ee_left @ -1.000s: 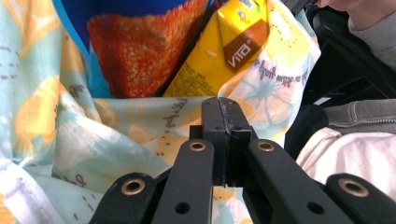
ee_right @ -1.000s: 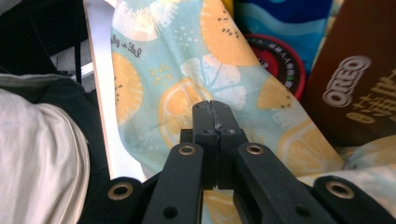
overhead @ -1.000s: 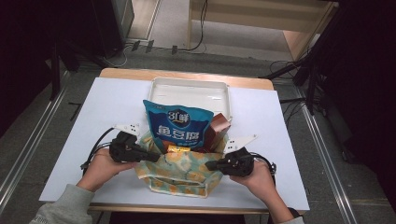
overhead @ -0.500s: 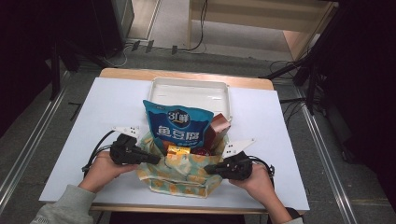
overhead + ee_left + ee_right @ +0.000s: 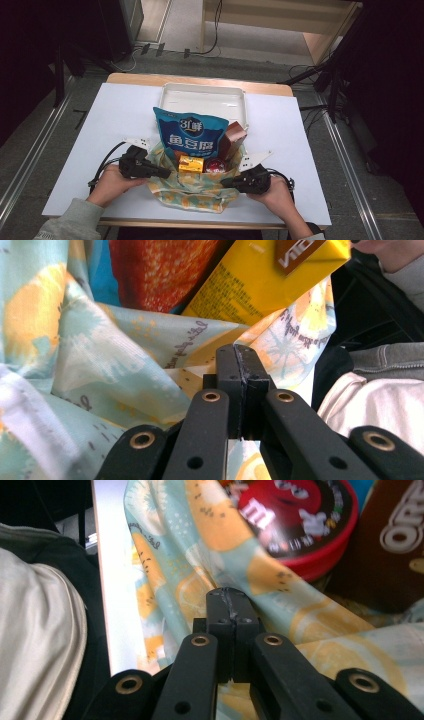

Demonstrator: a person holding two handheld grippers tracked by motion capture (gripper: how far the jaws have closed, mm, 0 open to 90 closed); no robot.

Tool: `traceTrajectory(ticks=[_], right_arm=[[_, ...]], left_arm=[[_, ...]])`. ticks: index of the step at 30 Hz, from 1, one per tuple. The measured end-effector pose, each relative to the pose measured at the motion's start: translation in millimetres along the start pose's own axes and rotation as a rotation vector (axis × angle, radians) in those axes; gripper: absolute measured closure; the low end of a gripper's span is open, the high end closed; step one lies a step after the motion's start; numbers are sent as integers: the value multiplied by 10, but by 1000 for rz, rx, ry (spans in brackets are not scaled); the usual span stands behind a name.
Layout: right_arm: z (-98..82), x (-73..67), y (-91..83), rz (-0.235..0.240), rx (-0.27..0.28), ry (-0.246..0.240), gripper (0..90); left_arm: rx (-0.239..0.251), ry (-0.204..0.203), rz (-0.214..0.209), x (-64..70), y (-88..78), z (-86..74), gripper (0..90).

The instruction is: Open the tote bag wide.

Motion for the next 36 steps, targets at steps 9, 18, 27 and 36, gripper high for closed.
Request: traceTrajectory(ticks=[9,18,27,36], right_arm=[[-127,121,44,10,13,37,900],[-194,188,126,24,-26,61,900],[-274,260,135,13,-44,88,900],[-360,298,91,-2,-46,128,900]], left_arm=[[0,-41,-4,-146,61,-12,900],[-26,-66,28,-260,121,-12,900],[-30,-100,47,-349,142,-12,900],[-18,-107,63,-394,116,-11,900]])
Point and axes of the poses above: each handheld gripper's, and its own axes: y roughly forward along the jaws, z roughly out of its top, x roughly to its right, the point moved 1 cm from there along y, roughly forward along the jaws, and after that the axes turned 15 degrees about -y, right-handed, at the moved point
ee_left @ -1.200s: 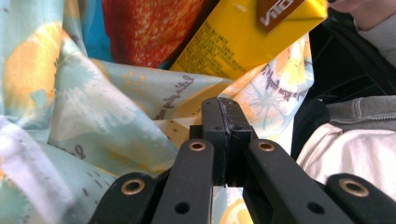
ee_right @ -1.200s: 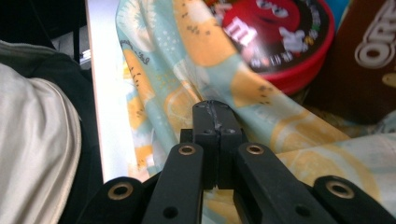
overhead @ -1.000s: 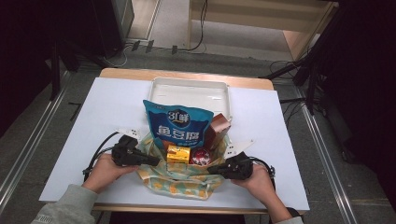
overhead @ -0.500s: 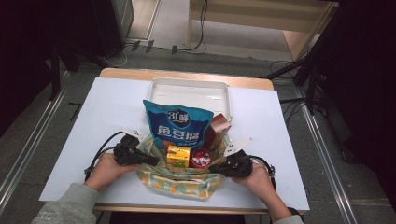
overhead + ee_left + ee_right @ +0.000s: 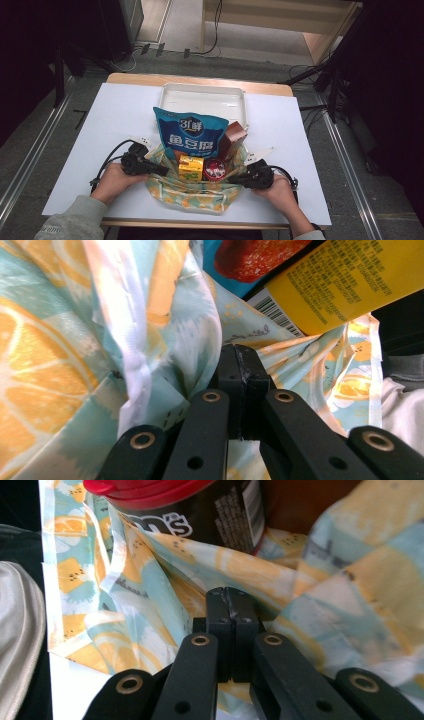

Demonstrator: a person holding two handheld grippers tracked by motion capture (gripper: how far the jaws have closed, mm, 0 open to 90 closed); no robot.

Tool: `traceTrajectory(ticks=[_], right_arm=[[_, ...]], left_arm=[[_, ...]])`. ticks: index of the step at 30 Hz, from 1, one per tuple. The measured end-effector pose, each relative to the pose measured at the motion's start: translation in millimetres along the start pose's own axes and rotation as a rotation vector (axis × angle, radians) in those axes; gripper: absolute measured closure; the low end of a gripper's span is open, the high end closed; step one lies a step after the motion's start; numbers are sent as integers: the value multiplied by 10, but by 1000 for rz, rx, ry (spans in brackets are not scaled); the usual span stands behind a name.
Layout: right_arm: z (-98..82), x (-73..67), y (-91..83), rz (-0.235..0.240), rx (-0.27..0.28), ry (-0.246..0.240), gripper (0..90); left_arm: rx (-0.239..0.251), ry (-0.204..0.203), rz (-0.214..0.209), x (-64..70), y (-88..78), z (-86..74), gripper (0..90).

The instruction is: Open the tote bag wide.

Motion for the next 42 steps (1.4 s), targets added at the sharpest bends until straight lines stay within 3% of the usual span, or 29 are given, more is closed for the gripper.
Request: traceTrajectory(ticks=[6,8,11,17,22,25,30,34,37,42], right_arm=[[-52,11,-59,-34,-1,-3,900],[-65,22,-93,-42,-7,8,900],[-36,-15,-151,-45,9,-19,900],[29,-79,-250,-40,54,-23,900],[119,-166,-331,-36,82,-65,817],[139,-179,-362,-39,93,-63,817],[181,-187,-414,-36,112,-59,876],[252,-202,-502,-47,156,-61,877],[279,-190,-517,-55,171,-52,891],[303,-77,-444,-80,146,-25,900]], left_arm=[[37,-11,51,-56,-104,-3,900],[39,-25,46,-71,-120,-8,900],[36,-16,49,-63,-116,-5,900],[40,-10,41,-34,-137,-7,900],[50,7,28,12,-162,-17,900],[52,19,24,34,-184,-14,900],[56,5,-10,60,-252,-3,900],[71,18,-17,143,-300,39,900],[79,19,-22,167,-303,67,900],[100,11,-23,179,-316,173,900]])
Point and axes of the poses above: each handheld gripper's, and its own axes: y roughly forward along the jaws, z roughly out of its top, x roughly to its right, the point moved 1 cm from there along y, roughly forward along the jaws, and after that the axes turned 15 degrees about -y, right-handed, at the moved point
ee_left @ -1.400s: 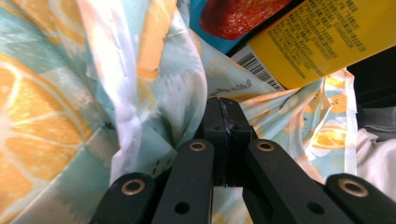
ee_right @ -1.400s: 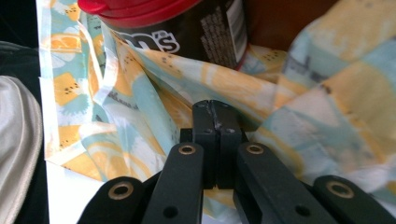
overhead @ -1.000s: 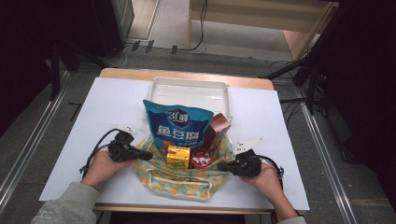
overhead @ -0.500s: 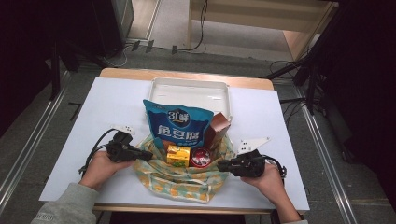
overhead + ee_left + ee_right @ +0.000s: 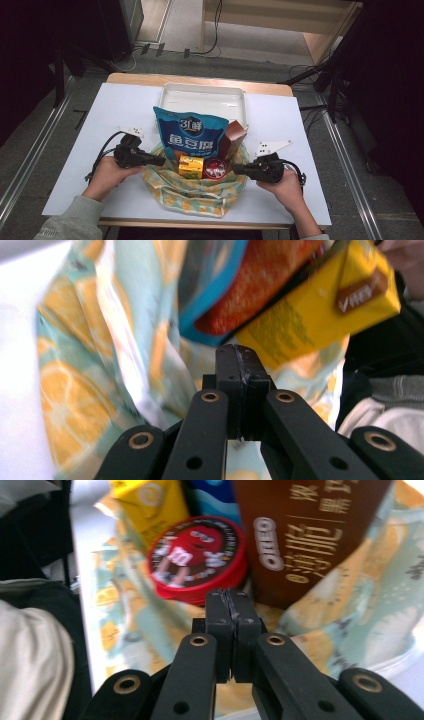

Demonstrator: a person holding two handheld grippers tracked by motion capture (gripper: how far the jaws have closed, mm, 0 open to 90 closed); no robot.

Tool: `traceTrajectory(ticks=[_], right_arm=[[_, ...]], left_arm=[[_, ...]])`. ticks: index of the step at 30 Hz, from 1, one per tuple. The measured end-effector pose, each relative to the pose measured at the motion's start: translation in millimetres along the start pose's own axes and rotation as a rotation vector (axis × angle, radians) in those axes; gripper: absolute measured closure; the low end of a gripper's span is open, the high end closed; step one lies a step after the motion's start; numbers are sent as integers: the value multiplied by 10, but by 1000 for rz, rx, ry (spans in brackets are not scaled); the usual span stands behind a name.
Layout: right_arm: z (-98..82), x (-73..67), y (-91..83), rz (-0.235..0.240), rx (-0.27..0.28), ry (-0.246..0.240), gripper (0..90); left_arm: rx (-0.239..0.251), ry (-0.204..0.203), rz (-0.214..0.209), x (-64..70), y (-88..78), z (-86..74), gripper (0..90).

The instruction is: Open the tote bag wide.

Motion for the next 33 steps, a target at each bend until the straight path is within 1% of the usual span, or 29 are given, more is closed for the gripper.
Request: traceTrajectory(ticks=[2,4,5,7,9,10,13,14,15,17,18,21,22,24,28,30,32,33], right_arm=[[-8,60,35,-9,-4,11,900],[-26,108,59,-18,-10,18,900],[-41,131,69,-20,-16,24,900],[-71,175,103,-29,-25,28,900],[-90,204,136,-33,-29,30,900],[-111,221,171,-35,-50,32,900],[-145,253,203,-40,-58,26,900],[-183,274,217,-37,-66,45,900],[-202,285,223,-40,-66,50,900],[-217,290,229,-39,-68,55,900],[-245,307,237,-46,-83,56,900],[-275,330,245,-53,-90,65,900],[-298,348,254,-56,-103,74,900],[-312,372,276,-61,-112,72,900],[-338,412,301,-59,-121,85,900],[-343,427,305,-65,-122,85,900],[-354,448,316,-66,-123,84,900],[-354,448,316,-66,-123,84,900]], left_arm=[[10,-2,0,-23,13,29,900],[-1,-15,11,-64,53,32,900],[-8,-18,27,-88,72,33,900],[-7,-27,36,-131,92,39,900],[-6,-33,37,-164,100,46,900],[-3,-33,43,-174,110,46,900],[-12,-30,56,-193,133,37,900],[-16,-29,59,-202,139,34,900],[-16,-29,59,-202,139,34,900],[-20,-29,62,-215,144,26,900],[-26,-29,67,-224,146,20,900],[-32,-34,75,-249,156,4,900],[-34,-35,80,-252,160,2,900],[-36,-34,86,-264,174,-3,900],[-37,-47,84,-304,172,-29,900],[-37,-43,86,-315,169,-35,900],[-34,-53,88,-326,167,-42,900],[-34,-50,87,-333,170,-41,900]])
Point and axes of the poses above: each handheld gripper's, and its own axes: y roughly forward along the jaws, z roughly out of its top, x roughly to its right, the point moved 1 cm from there along y, roughly forward along the jaws, and after that the axes turned 15 degrees about -y, right-handed, at the moved point
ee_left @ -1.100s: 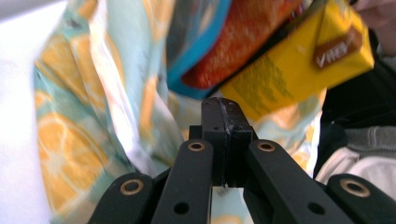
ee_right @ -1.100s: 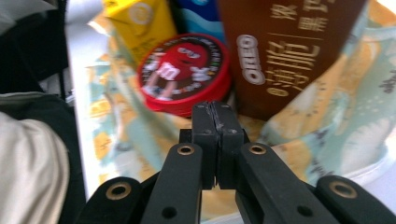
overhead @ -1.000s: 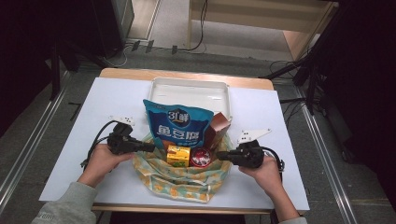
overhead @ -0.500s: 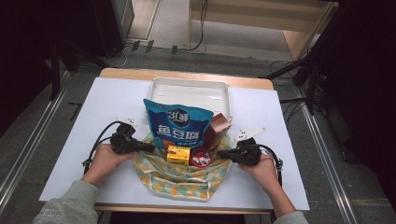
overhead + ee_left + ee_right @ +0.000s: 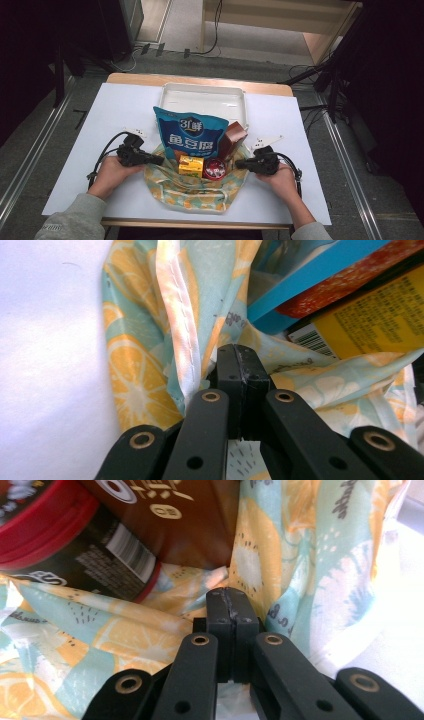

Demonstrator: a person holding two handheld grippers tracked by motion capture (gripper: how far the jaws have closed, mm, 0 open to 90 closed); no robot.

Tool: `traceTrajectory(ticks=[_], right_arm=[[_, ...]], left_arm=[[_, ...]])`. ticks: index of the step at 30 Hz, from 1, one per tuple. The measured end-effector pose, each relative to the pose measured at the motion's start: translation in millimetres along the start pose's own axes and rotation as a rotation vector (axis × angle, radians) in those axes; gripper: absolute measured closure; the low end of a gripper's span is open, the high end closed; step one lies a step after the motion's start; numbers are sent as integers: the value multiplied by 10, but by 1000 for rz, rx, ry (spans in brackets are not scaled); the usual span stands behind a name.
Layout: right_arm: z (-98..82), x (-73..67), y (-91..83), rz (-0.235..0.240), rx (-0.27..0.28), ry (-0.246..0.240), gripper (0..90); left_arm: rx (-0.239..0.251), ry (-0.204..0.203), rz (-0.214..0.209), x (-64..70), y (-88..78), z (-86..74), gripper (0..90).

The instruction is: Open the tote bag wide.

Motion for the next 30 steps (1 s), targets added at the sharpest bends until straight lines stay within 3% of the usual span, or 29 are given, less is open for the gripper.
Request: traceTrajectory(ticks=[4,10,20,22,30], right_arm=[[-12,44,28,2,2,-2,900],[-17,81,17,-33,5,8,900],[17,100,12,-25,-3,16,900],[27,98,-9,-21,5,14,900],[89,80,-113,-15,54,21,740]], left_arm=[[8,4,12,-11,2,5,900],[22,12,18,-28,-8,12,900],[39,15,12,-40,-30,21,895],[29,11,-7,-36,-33,19,832],[30,23,-33,30,-79,11,700]])
Point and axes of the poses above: each handheld gripper's, and its own axes: y roughly forward along the jaws, z roughly out of its top, x roughly to its right, the point moved 1 cm from there along y, roughly forward along the jaws, and after that the axes turned 15 degrees about -y, right-handed, at the moved point
